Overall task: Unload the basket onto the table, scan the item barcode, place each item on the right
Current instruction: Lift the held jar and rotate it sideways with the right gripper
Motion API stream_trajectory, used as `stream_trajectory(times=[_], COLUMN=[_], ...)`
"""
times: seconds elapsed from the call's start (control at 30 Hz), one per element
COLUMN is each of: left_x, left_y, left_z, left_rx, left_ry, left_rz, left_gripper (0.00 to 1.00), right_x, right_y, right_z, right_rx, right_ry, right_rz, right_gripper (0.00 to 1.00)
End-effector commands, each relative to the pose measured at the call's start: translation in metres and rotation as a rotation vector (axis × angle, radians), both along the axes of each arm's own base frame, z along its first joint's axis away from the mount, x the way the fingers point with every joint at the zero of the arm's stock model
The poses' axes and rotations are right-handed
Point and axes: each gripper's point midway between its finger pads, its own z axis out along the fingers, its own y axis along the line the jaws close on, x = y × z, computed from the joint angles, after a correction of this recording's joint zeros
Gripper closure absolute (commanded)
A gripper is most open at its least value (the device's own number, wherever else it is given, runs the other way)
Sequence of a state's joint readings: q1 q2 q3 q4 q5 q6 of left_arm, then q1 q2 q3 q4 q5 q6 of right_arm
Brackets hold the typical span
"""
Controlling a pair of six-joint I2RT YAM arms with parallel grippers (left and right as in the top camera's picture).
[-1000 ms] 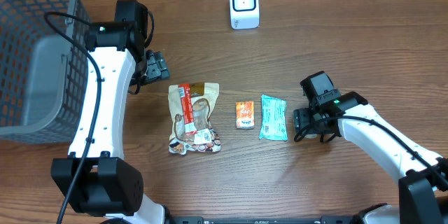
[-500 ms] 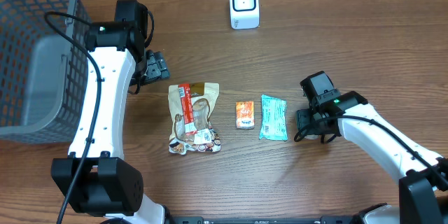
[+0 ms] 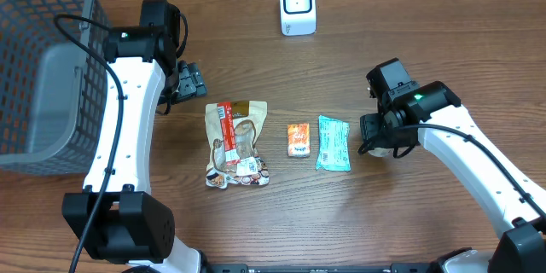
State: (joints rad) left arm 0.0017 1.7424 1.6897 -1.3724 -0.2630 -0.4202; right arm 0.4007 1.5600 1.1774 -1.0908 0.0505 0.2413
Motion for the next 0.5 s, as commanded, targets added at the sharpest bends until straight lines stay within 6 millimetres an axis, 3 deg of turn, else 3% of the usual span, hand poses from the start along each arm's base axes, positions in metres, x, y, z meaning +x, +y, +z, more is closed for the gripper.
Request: stream_trajectory(times=[0.0, 0.13, 0.23, 0.37, 0.47], left_x=[0.004, 0.004, 0.004, 0.004, 0.004], left_y=[0.0, 0.0, 0.0, 0.0, 0.0], left_z=[0.006, 0.006, 0.006, 0.006, 0.006], left_rx=[0.004, 0.004, 0.003, 0.003, 0.004], left_ry=[-0.025, -0.025, -0.025, -0.025, -0.025], left_rz=[0.017, 0.017, 0.016, 0.016, 0.017], left_gripper=[0.01, 0.0, 0.0, 0.0, 0.01], right_x=[0.0, -0.012, -0.023, -0.024, -0.025], right_y=[0.015, 0.042, 0.062, 0.062, 0.054], right_z=[0.006, 0.013, 0.032, 0.052, 0.064], right_rx=[0.1, 0.331, 0.566, 0.756, 0.85], right_ry=[0.007, 0.123, 0.242, 0.327, 0.381], right_rz=[-0.06, -0.141, -0.157, -0.223, -0.292], right_gripper=[0.58, 0.82, 0.89, 0.96, 0.96])
